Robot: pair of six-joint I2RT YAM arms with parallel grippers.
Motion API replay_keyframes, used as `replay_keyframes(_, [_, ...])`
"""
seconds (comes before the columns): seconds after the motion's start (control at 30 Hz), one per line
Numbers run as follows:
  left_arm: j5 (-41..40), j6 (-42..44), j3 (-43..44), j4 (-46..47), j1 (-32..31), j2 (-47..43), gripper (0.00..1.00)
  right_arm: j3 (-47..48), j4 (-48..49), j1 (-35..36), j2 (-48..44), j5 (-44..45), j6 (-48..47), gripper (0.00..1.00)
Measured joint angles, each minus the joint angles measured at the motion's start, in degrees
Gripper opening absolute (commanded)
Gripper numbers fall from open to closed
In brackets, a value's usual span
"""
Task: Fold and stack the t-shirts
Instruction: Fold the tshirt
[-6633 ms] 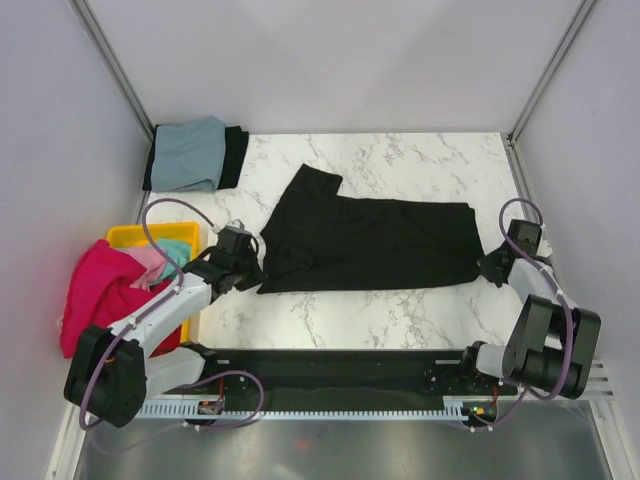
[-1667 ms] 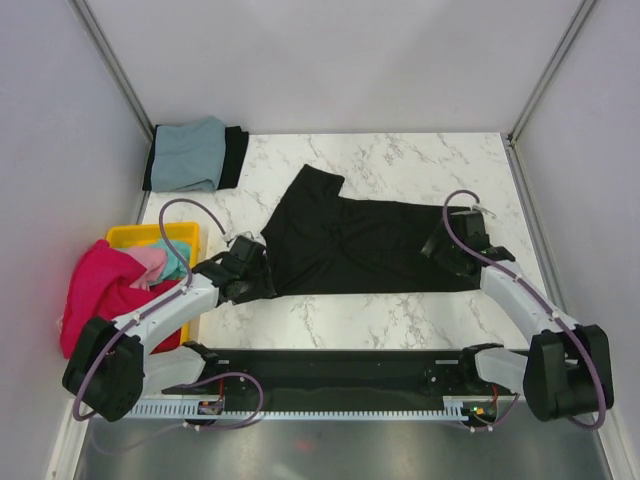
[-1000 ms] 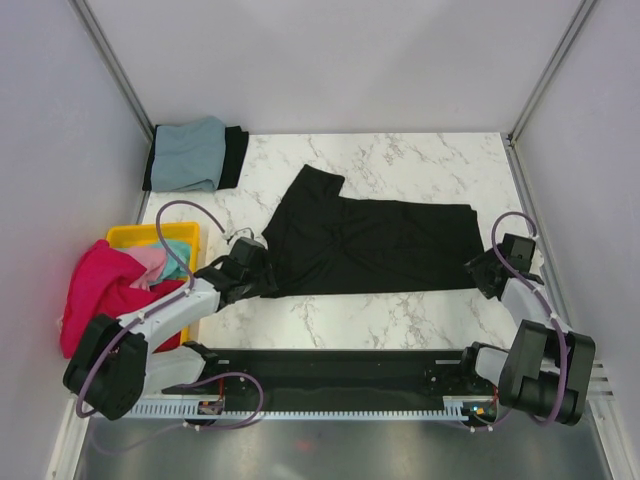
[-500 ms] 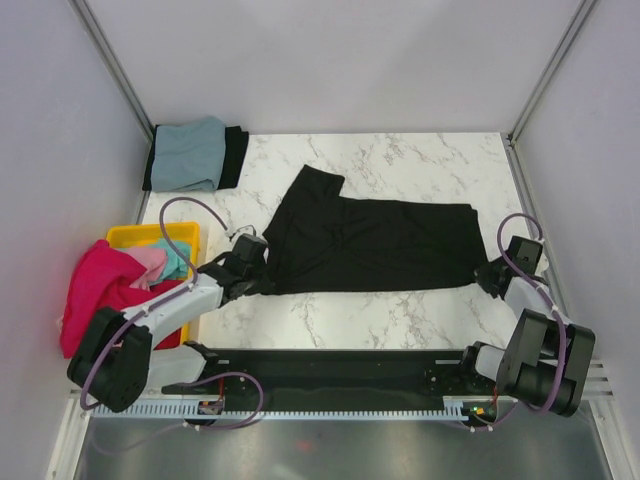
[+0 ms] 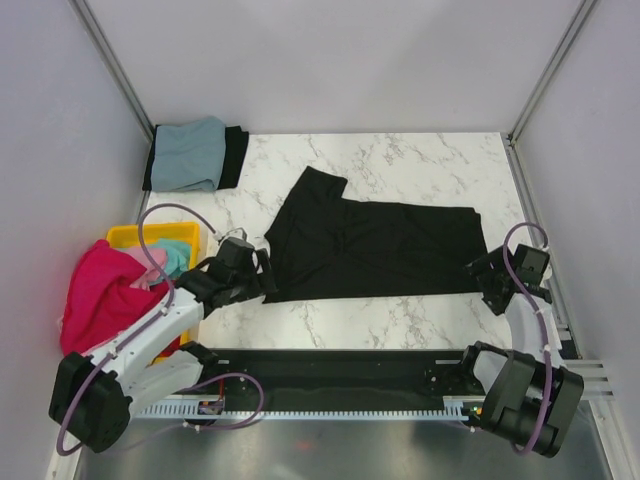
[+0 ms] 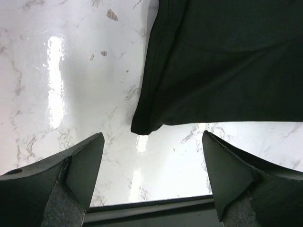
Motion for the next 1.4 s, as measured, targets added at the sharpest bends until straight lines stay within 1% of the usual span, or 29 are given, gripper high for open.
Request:
replay_keyframes(0.07, [-0.1,0.4,2.3,-3.2,0.1,-0.9,0.94,1.0,-3.0,0.0,-1.8,0.7,-0.2,0.98])
replay_keyframes(0.13, [-0.3,1.4,6.8,-5.2,0.3,0.2,0.94,4.1,-5.9,0.0,-3.1,1.7,-0.4,0.98])
replay_keyframes(0.23, [-0.9,4.4,18.3,-5.5,1.7,7.1,0.92,10.0,-6.5,0.3,-3.8,2.4,-1.0,0.98])
replay_keyframes(0.37, [2.1,9.5,37.3,-2.3,5.2,23.2,0.9,16.5,-5.0,4.1,-1.5,3.8,-2.2,0.98])
replay_keyframes(0.43, [4.7,12.4,48.4,0.9,7.1,34.2,0.85,18.6,-4.4,7.7,1.4,4.4,-3.0,0.98])
replay_keyframes(0.47, [5.8,13.5,52.4,1.8,7.6,38.1,0.84,19.2,-4.2,9.3,2.9,4.5,-3.4,0.98])
replay_keyframes(0.6, [11.4,17.6,73.0,3.9,10.6,58.3,0.84,20.1,-5.0,14.9,6.7,4.8,-5.6,0.98])
replay_keyframes(0.7, [15.7,19.2,85.8,4.2,12.4,71.3,0.85,20.1,-5.7,15.7,6.3,4.3,-6.9,0.98])
replay_keyframes(0.8, [20.3,19.8,95.9,3.9,14.4,82.4,0.86,20.1,-6.2,15.7,4.9,4.3,-8.2,0.98])
replay_keyframes(0.9, [24.0,20.0,101.7,3.3,15.9,89.9,0.86,20.1,-6.6,15.7,3.4,4.2,-9.0,0.98])
replay_keyframes(1.0, [25.9,20.0,103.8,2.7,17.0,94.6,0.83,20.1,-6.7,15.7,3.3,3.7,-9.5,0.98])
replay_keyframes(1.13, [28.5,19.9,105.4,3.3,17.4,95.4,0.79,20.1,-7.1,15.7,4.0,3.2,-9.7,0.98])
replay_keyframes(1.27, [30.4,19.1,105.6,3.4,16.5,96.3,0.76,20.1,-7.2,15.8,4.6,3.2,-9.8,0.98])
replay_keyframes(1.4, [30.3,17.9,104.5,4.9,14.7,96.5,0.67,20.2,-7.3,15.8,5.3,3.2,-9.9,0.98])
